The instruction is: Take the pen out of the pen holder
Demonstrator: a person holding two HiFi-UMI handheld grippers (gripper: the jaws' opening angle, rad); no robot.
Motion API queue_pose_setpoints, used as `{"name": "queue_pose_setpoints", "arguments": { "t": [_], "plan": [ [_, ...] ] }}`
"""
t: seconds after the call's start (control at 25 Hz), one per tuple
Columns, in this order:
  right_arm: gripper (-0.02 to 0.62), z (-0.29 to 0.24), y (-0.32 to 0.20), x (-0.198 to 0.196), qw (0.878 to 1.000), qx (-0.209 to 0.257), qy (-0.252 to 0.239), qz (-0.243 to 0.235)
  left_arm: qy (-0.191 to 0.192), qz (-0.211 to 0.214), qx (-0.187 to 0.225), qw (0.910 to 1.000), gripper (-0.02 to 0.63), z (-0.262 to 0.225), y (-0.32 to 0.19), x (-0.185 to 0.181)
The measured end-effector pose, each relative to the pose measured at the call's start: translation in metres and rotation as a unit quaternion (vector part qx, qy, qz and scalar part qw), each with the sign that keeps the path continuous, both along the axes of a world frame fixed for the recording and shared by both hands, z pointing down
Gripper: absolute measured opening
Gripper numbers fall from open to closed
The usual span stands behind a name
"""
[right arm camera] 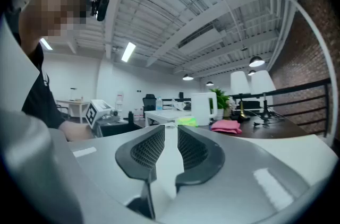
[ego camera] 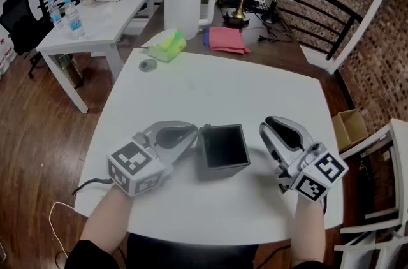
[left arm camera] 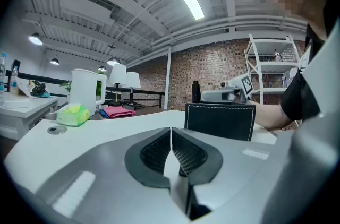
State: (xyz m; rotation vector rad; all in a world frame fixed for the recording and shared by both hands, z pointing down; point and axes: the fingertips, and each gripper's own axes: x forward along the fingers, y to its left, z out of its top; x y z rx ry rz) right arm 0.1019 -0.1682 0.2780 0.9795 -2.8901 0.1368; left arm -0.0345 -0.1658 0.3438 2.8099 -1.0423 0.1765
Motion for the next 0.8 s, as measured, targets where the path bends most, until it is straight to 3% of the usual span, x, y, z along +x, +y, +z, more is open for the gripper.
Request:
{"name": "queue_pose_setpoints", "arguments": {
  "t": [0.12,0.2,0.4,0.52,0.8],
  "plan": [
    [0.115,-0.028,0.006,-0.032,0.997,0.005,0.010,-0.083,-0.002,0.005,0.008,1.0000,0.008,-0.006,0.000,0.002],
    [0.147,-0.035,0.012,-0.055,0.990,0.015,0.042,-0.130,-0.001,0.006,0.009,0.9999,0.008,-0.006,0.001,0.002],
    [0.150,-0.025,0.033,-0.101,0.959,0.023,0.145,-0.242,-0.002,0.008,0.008,0.9999,0.008,-0.005,0.003,0.001],
    [0.150,-0.018,0.037,-0.114,0.943,0.017,0.179,-0.280,-0.003,0.008,0.008,0.9999,0.008,-0.005,0.002,0.002],
    [0.136,-0.011,0.044,-0.134,0.922,0.014,0.201,-0.330,-0.003,0.010,0.006,0.9999,0.008,-0.003,0.003,0.003]
  ]
}}
